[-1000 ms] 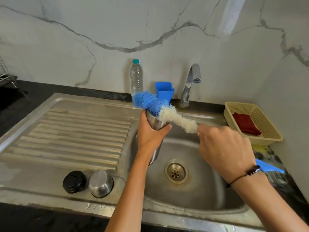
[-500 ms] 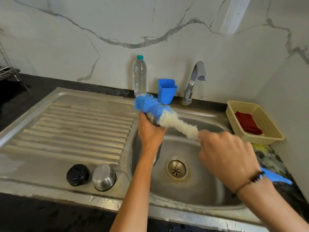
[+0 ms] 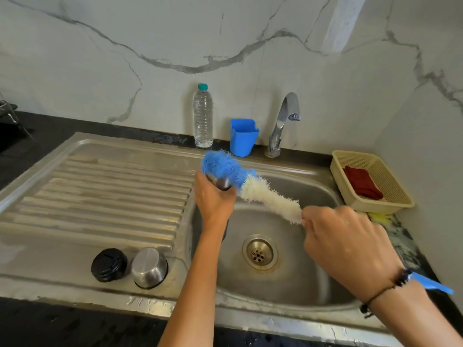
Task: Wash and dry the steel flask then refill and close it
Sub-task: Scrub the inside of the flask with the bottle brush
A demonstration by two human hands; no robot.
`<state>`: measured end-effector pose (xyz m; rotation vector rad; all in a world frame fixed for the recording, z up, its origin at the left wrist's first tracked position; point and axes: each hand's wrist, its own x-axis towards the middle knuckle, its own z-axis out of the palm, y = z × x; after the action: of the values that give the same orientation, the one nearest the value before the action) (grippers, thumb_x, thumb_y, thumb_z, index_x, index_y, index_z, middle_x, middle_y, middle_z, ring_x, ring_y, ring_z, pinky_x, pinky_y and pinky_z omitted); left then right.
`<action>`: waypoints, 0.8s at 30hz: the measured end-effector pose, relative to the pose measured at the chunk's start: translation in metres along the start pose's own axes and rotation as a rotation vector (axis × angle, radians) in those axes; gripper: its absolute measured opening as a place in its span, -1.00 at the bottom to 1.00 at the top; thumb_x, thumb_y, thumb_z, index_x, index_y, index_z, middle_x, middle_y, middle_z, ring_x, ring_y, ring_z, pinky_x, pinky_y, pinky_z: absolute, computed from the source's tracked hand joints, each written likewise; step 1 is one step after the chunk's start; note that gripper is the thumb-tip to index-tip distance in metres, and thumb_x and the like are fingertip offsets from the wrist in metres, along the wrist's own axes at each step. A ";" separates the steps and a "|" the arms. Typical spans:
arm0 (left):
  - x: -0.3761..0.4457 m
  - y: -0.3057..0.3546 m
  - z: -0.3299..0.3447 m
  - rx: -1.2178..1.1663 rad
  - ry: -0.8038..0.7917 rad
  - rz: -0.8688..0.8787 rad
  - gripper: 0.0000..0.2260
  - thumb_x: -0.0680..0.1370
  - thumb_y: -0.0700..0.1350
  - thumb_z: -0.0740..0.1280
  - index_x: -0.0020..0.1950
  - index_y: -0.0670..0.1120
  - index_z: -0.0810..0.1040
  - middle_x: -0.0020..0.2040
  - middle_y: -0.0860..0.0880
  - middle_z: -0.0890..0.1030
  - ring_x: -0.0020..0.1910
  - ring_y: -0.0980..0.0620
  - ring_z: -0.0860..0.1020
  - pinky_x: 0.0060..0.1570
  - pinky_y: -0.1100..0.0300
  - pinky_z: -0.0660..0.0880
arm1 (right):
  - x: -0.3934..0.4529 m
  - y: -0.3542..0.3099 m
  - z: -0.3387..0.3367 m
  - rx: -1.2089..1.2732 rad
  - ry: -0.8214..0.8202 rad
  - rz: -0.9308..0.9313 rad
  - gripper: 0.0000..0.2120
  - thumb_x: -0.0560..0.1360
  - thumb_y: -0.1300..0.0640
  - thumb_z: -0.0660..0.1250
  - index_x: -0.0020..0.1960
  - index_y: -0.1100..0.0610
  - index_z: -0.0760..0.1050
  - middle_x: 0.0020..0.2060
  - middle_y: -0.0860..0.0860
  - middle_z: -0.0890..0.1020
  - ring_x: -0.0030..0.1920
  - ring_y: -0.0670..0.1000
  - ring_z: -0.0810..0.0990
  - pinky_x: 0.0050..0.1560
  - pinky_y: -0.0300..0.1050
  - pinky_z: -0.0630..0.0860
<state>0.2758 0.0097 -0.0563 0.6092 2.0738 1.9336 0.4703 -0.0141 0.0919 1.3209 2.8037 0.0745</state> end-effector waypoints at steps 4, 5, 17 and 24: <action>-0.011 0.008 0.010 -0.023 -0.048 0.028 -0.29 0.27 -0.12 0.59 0.31 0.05 0.31 0.18 0.06 0.51 0.14 0.09 0.51 0.10 0.13 0.50 | 0.024 -0.005 0.001 0.020 0.040 -0.001 -0.80 0.56 0.10 0.06 0.02 0.02 0.45 -0.33 -0.06 0.34 -0.23 0.09 0.47 -0.27 -0.12 0.34; -0.014 0.010 0.011 -0.039 -0.045 0.023 -0.30 0.28 -0.13 0.58 0.32 0.04 0.31 0.17 0.07 0.51 0.11 0.11 0.52 0.10 0.15 0.50 | 0.029 -0.005 -0.001 0.030 0.055 -0.005 -0.79 0.56 0.10 0.06 0.04 0.03 0.46 -0.32 -0.05 0.34 -0.24 0.08 0.44 -0.26 -0.12 0.33; -0.006 0.011 0.002 0.033 -0.014 0.074 -0.26 0.20 0.06 0.57 0.28 0.11 0.30 0.16 0.06 0.52 0.10 0.02 0.53 0.05 -0.06 0.55 | 0.019 -0.002 0.002 -0.039 0.064 0.013 -0.81 0.56 0.10 0.06 0.04 0.01 0.44 -0.26 -0.03 0.44 -0.17 0.10 0.54 -0.28 -0.12 0.36; -0.005 0.012 -0.002 -0.066 -0.017 0.004 -0.30 0.27 -0.10 0.58 0.27 0.13 0.27 0.19 0.05 0.49 0.14 0.05 0.50 0.05 0.07 0.54 | 0.010 0.004 0.004 -0.037 0.029 -0.047 -0.83 0.58 0.09 0.04 0.04 -0.01 0.40 -0.34 -0.07 0.33 -0.24 0.07 0.48 -0.28 -0.11 0.39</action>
<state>0.2806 0.0059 -0.0450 0.6135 1.9921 1.9832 0.4674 -0.0033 0.0882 1.2558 2.8415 0.1443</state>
